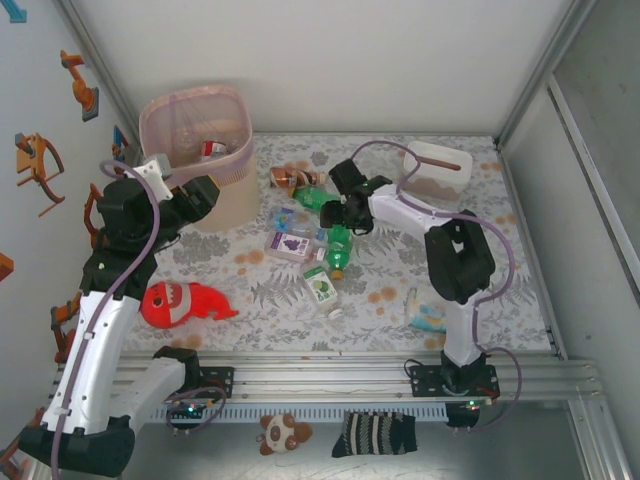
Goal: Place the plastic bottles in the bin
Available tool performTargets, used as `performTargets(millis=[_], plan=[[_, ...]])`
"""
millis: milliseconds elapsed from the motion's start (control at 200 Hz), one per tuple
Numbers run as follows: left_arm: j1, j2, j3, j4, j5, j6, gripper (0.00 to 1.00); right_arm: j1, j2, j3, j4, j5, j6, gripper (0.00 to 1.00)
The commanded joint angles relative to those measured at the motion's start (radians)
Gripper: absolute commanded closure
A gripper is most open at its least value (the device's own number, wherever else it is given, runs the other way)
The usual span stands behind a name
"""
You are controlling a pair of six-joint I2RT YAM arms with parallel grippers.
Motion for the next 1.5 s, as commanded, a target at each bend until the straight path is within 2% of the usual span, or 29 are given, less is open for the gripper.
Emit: performTargets(millis=[0,340,791,986,1102,1217,1367,1497], plan=[[-0.006,0.003,-0.016,-0.003,0.029,0.010,0.49,-0.007,0.031,0.040,-0.020,-0.006,0.047,0.19],[-0.007,0.012,-0.019,-0.007,0.032,0.003,0.49,-0.010,0.082,0.044,-0.017,-0.007,0.062,0.27],[-0.010,0.018,-0.015,-0.009,0.057,0.024,0.47,-0.011,-0.011,0.004,-0.019,0.048,0.053,0.41],[-0.017,0.014,-0.020,0.026,0.082,0.035,0.45,-0.011,-0.111,-0.032,-0.010,0.086,0.021,0.44],[-0.026,0.016,-0.029,0.088,0.155,0.053,0.38,-0.010,-0.200,-0.069,0.007,0.106,-0.018,0.45],[-0.034,0.027,-0.025,0.109,0.164,0.059,0.34,-0.009,-0.309,-0.117,0.043,0.108,-0.069,0.46],[-0.054,0.029,-0.034,0.188,0.256,0.113,0.34,-0.009,-0.461,-0.185,0.114,0.054,-0.160,0.52],[-0.100,0.032,-0.046,0.267,0.338,0.187,0.34,-0.009,-0.587,-0.226,0.164,-0.002,-0.233,0.53]])
